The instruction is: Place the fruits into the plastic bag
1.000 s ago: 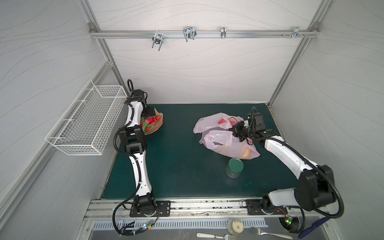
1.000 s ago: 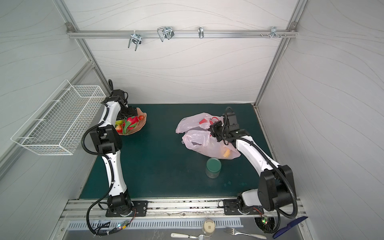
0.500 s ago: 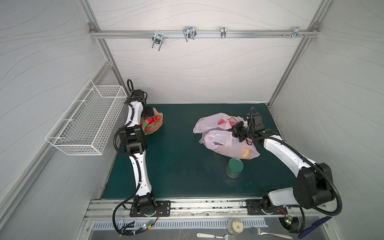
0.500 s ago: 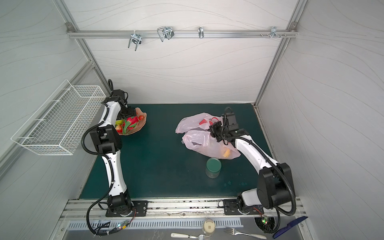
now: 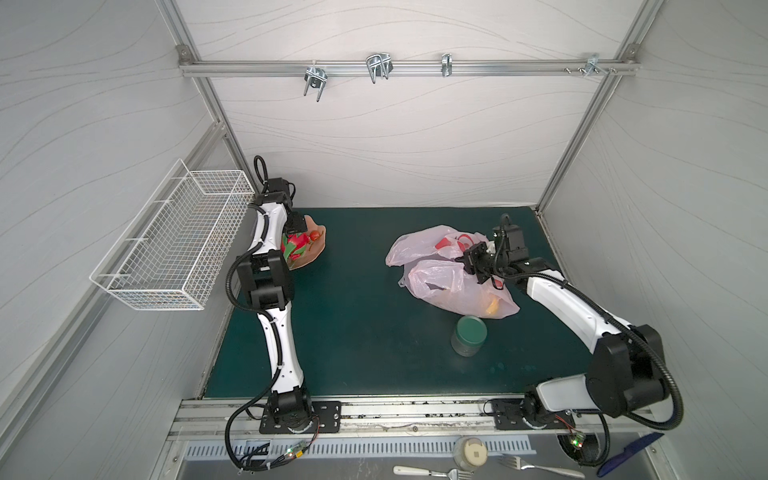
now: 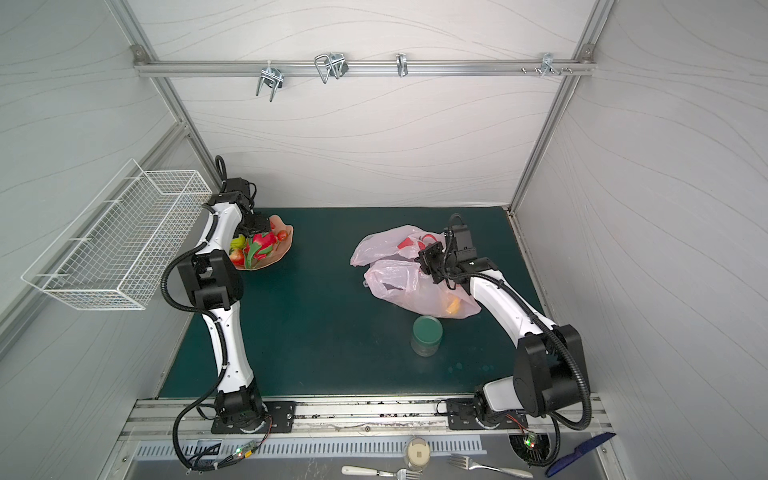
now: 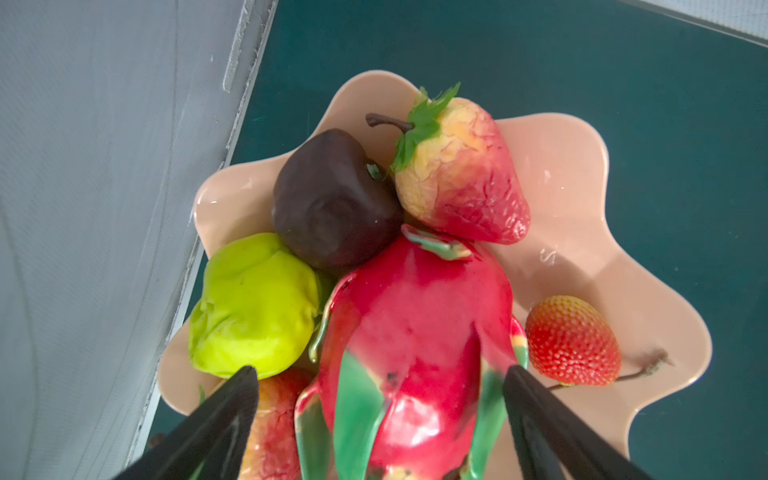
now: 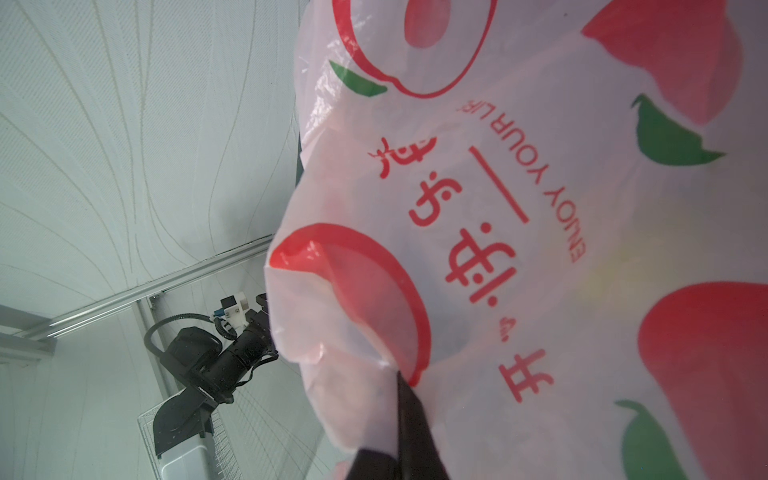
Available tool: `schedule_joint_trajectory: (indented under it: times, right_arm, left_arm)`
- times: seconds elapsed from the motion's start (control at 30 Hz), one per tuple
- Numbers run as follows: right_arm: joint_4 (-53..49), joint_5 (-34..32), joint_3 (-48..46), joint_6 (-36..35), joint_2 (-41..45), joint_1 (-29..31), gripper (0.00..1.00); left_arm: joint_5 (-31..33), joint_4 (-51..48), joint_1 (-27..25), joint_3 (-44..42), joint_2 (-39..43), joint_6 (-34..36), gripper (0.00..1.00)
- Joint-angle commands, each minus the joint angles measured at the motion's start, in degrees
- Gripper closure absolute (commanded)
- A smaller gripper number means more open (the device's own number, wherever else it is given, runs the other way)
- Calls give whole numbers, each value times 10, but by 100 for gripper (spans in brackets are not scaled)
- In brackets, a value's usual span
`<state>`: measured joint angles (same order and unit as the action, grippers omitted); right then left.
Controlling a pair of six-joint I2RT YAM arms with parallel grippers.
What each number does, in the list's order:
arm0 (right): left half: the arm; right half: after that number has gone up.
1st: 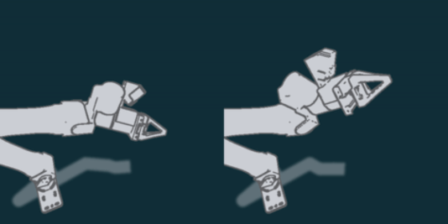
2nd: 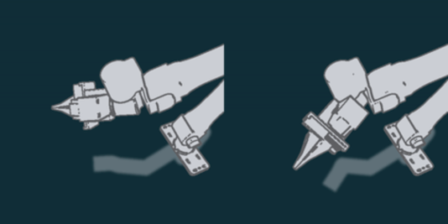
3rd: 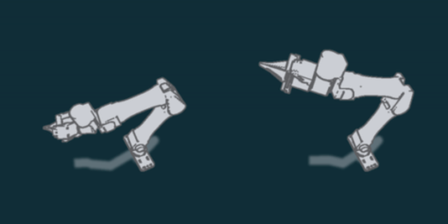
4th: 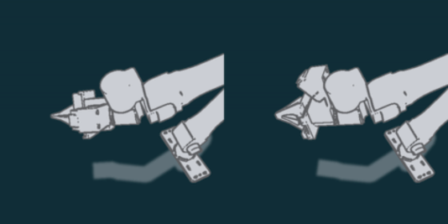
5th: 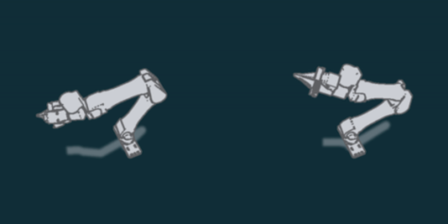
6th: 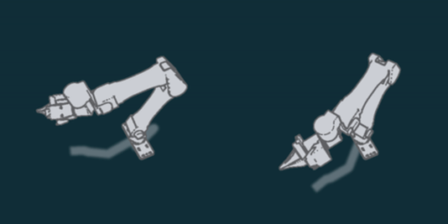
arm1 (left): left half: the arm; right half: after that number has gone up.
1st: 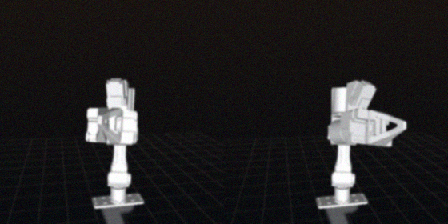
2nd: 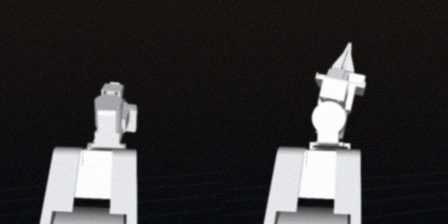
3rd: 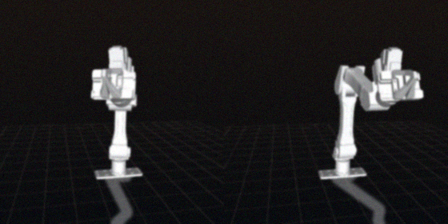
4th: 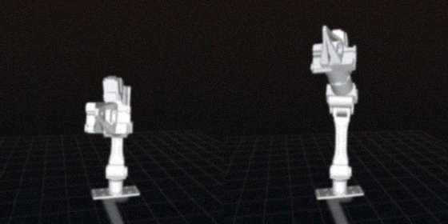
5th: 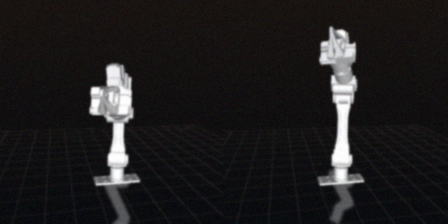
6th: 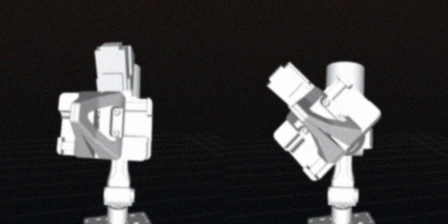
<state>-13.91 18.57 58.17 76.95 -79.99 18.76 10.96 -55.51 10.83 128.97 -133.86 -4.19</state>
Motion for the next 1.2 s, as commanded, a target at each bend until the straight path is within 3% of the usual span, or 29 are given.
schedule_joint_trajectory:
  times: [0.0, 0.2, 0.7, 1.17]
  right_arm:
    - [0, 2, 12, 6, 6, -2, 100]
    - [-5, 0, 12, 4, 15, -2, 100]
    - [-26, -6, 26, -1, 20, -1, 100]
    - [-33, -9, 29, -6, 15, 1, 100]
  left_arm:
    - [20, 4, -13, 25, 24, 15, 5]
    - [10, -3, -24, 32, 34, 9, 5]
    - [84, 3, -25, 25, -7, 39, 5]
    - [43, 14, -9, 37, -42, 46, 5]
